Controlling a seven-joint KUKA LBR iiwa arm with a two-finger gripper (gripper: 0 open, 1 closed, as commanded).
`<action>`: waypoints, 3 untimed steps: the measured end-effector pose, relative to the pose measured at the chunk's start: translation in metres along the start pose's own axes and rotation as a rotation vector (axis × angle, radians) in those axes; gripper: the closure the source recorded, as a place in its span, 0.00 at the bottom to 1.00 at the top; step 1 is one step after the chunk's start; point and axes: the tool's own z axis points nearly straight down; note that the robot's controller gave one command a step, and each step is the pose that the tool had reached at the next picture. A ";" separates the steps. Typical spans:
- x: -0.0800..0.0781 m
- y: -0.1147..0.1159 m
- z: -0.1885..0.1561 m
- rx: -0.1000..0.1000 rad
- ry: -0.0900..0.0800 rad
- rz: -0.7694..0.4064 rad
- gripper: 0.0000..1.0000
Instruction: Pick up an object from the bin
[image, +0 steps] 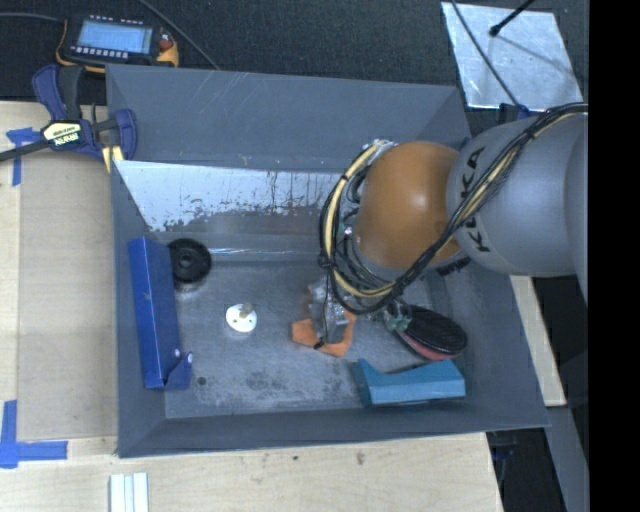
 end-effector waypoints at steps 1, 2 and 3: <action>0.000 0.000 0.000 0.000 0.000 0.000 0.00; 0.000 0.000 0.000 0.000 0.000 0.000 1.00; 0.000 0.000 0.000 0.000 0.000 0.001 0.00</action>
Offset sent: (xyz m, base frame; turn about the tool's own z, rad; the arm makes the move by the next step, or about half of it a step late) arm 0.0000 0.0000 0.0000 0.0000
